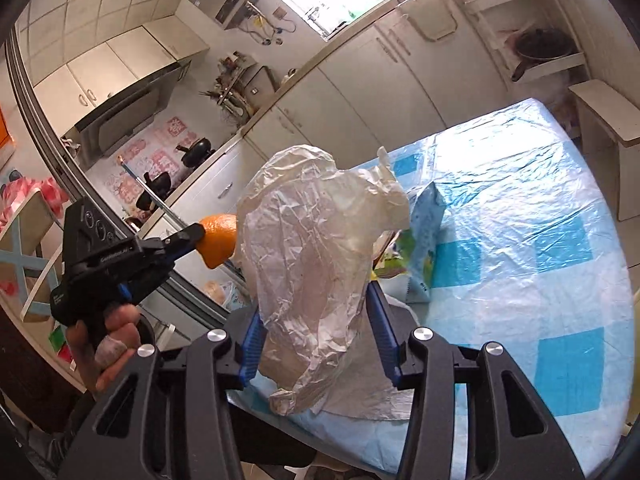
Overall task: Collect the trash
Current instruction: 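Lift the orange peel with the left tool while the right tool grasps and lifts the white bag, then carry the orange peel and white bag with both tools toward the yellow bucket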
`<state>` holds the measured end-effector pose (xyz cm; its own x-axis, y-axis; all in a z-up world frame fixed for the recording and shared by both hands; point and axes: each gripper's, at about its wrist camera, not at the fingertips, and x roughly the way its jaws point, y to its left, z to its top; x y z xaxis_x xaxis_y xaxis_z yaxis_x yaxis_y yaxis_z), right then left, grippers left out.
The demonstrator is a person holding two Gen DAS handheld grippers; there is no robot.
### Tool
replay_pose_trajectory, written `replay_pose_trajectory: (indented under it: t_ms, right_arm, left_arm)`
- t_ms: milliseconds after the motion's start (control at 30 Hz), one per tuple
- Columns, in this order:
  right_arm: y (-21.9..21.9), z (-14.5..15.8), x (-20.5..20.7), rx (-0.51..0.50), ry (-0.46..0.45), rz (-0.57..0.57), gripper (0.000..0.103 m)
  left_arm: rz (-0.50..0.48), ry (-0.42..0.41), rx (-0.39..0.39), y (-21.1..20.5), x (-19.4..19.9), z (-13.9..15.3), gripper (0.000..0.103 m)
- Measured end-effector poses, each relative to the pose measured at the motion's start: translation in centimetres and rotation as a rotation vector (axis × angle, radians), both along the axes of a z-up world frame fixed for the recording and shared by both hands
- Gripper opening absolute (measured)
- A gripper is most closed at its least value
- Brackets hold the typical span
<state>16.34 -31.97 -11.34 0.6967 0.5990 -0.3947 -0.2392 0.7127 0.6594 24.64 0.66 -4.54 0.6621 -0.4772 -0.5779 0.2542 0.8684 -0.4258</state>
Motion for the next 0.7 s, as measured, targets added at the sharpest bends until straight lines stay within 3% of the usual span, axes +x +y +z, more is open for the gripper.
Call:
replay_pose_trajectory:
  t_ms: [367,700]
  right_arm:
    - [-0.2,2.8,-3.6,-0.145,-0.09,-0.054,0.047]
    - [-1.7,3.4,-5.8,-0.15,-0.12,-0.116,0.047]
  left_arm:
    - [0.013,-0.089,0.221,-4.7,-6.4,2.2,0.006]
    - [0.006,-0.187,0.342,-8.2,-10.6,4.4,0.006]
